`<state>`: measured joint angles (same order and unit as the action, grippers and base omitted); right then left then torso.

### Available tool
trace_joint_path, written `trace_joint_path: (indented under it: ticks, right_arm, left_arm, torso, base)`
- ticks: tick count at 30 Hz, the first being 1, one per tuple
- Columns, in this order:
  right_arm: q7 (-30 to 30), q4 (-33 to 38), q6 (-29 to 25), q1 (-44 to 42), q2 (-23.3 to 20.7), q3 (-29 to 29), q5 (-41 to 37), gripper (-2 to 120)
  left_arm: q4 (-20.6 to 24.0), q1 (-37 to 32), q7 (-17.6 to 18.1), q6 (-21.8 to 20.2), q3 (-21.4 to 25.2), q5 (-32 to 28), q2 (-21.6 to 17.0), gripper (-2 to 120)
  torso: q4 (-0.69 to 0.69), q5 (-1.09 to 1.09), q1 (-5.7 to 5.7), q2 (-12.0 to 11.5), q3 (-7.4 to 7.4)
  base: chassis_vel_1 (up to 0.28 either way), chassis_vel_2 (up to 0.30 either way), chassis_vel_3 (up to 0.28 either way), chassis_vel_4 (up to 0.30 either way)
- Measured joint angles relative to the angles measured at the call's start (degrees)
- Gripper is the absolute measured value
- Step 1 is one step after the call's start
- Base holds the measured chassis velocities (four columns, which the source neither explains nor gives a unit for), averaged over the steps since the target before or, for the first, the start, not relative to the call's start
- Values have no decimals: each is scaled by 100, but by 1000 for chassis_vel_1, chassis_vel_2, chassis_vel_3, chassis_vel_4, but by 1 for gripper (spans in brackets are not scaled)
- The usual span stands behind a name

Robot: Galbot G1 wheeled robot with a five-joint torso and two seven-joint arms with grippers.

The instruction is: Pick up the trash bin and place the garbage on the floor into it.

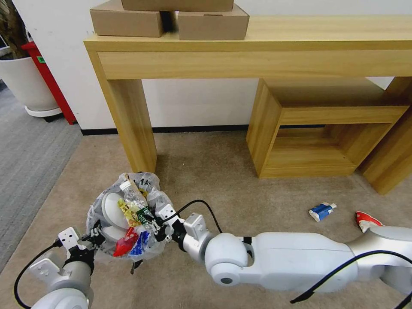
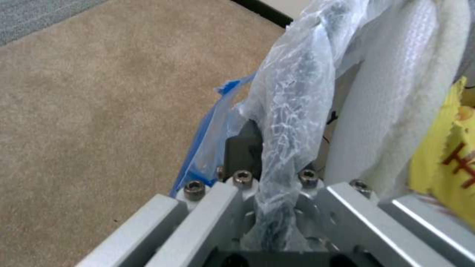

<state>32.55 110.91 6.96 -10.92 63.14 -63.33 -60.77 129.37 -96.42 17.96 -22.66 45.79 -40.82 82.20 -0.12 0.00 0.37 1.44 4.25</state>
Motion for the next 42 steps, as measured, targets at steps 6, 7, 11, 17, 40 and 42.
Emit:
trace_joint_path:
  ticks: [6,7,11,17,40,42]
  right_arm:
    - [128,-249,96,61,382,-81,-37,7]
    - [180,-317,135,68,474,-91,-49,7]
    - [275,-475,221,79,644,-117,-76,7]
    - [417,-603,382,75,711,-131,-113,7]
    - [491,-660,285,-74,667,-71,114,7]
    - [488,-640,251,-79,612,-51,176,7]
  left_arm:
    - [36,-61,-14,29,5,0,0,0]
    - [38,-66,-15,36,6,1,0,0]
    - [50,-71,-17,44,9,1,-3,0]
    - [77,-103,-21,45,9,-2,-13,0]
    - [27,-105,-47,70,-10,14,-35,0]
    - [19,-108,-47,70,-7,15,-41,0]
  torso:
    - [0,0,0,0,0]
    - [0,0,0,0,0]
    - [0,0,0,0,0]
    - [0,0,0,0,0]
    - [0,1,0,0,0]
    - [0,1,0,0,0]
  base:
    - [0,0,0,0]
    - [0,0,0,0]
    - [0,0,0,0]
    - [0,0,0,0]
    - [0,0,0,0]
    - [0,0,0,0]
